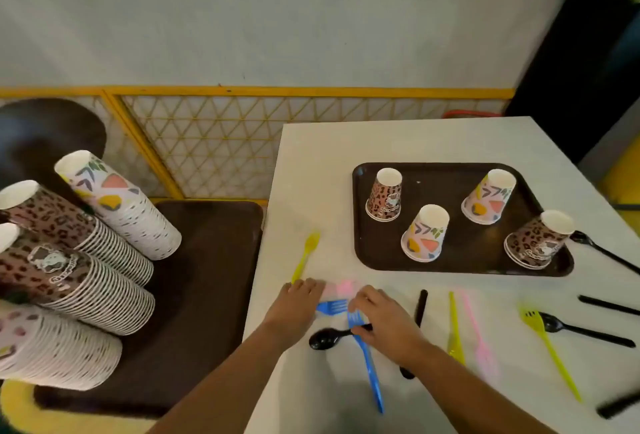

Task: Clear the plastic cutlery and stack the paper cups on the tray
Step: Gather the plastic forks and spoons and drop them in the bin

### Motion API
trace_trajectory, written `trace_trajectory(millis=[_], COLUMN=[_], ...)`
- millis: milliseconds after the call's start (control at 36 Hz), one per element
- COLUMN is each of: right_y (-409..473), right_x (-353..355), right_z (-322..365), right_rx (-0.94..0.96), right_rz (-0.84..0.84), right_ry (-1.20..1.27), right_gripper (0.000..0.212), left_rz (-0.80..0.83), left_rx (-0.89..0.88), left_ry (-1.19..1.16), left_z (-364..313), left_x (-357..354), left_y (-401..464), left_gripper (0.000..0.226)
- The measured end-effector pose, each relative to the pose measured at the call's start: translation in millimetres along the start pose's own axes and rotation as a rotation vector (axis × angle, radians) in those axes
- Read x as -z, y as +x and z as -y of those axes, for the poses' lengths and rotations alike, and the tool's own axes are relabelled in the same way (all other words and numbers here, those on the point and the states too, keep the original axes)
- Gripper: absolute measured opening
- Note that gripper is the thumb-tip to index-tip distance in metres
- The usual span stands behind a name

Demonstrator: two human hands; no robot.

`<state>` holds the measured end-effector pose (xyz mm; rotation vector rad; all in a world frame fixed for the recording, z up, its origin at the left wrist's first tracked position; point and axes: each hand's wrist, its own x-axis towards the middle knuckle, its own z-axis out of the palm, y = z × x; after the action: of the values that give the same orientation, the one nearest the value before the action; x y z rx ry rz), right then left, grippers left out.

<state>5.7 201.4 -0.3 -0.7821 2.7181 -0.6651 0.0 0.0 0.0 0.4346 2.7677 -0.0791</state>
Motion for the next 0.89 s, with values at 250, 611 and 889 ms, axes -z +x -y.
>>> trace_trajectory(millis=[250, 611, 889], right_y=[1.9, 9.1, 15.2], right_x=[-15.7, -30.4, -26.5], right_z=[3.4, 13.7, 12.9], right_rx=[-0.029, -0.102, -0.099], right_rz=[0.024, -0.006, -0.233], right_ry=[-0.09, -0.117, -0.032], right_gripper=[0.028, 0.019, 0.009], left_rz=[-0.081, -0.073, -0.229], left_rx=[0.001, 0.01, 0.277], left_ry=[0.018, -0.005, -0.402], left_z=[1.2, 2.5, 22.9], left_x=[-6.5, -6.8, 23.1], left_y=[10.4, 20.2, 45.5], left_gripper=[0.046, 0.052, 0.035])
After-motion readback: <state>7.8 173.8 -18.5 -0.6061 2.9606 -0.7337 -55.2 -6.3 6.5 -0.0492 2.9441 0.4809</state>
